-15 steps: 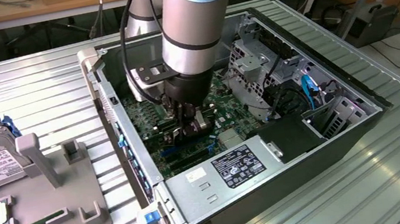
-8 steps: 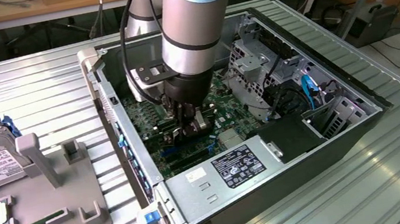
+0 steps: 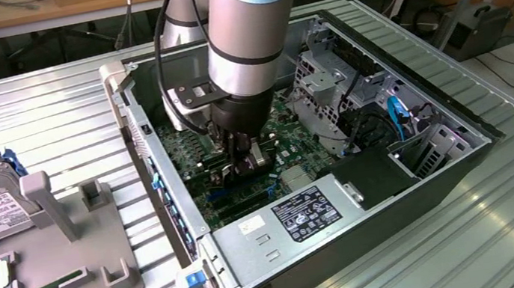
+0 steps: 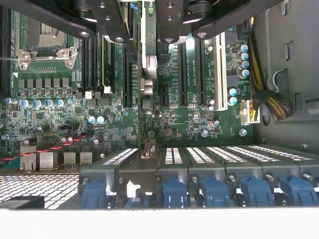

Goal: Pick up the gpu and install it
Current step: 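Insert the gpu into the slot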

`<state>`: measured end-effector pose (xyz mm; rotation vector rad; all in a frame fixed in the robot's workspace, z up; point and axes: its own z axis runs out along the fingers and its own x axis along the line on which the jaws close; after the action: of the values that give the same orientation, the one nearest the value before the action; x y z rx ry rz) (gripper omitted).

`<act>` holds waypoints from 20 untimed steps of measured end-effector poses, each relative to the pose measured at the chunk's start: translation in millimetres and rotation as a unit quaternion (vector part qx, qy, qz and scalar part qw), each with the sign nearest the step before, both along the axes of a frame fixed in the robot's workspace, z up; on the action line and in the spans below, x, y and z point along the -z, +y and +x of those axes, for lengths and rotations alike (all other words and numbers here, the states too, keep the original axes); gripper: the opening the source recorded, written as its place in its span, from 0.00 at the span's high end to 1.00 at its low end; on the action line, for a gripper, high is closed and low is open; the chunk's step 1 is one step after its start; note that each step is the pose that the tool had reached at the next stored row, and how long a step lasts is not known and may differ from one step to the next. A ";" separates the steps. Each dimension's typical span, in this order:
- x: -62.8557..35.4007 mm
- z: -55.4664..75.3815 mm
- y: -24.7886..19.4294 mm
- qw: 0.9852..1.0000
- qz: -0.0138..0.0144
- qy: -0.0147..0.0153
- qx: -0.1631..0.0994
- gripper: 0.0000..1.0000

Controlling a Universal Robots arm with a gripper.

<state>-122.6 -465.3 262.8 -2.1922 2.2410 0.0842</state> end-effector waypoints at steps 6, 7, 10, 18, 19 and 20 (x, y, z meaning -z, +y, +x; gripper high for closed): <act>-4.3 0.0 -0.1 1.000 -0.001 0.000 0.000 0.74; -4.1 0.0 -0.1 1.000 -0.001 0.000 0.000 0.74; -1.9 0.0 -0.1 1.000 -0.001 0.000 0.000 0.74; 3.3 -0.1 -0.1 1.000 -0.001 0.001 0.000 0.74; 3.7 -0.1 -0.1 1.000 -0.001 0.002 0.000 0.74; 3.9 -0.1 -0.1 1.000 -0.001 0.002 0.000 0.74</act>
<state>-122.6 -465.4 258.9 -2.1948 2.2439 0.0863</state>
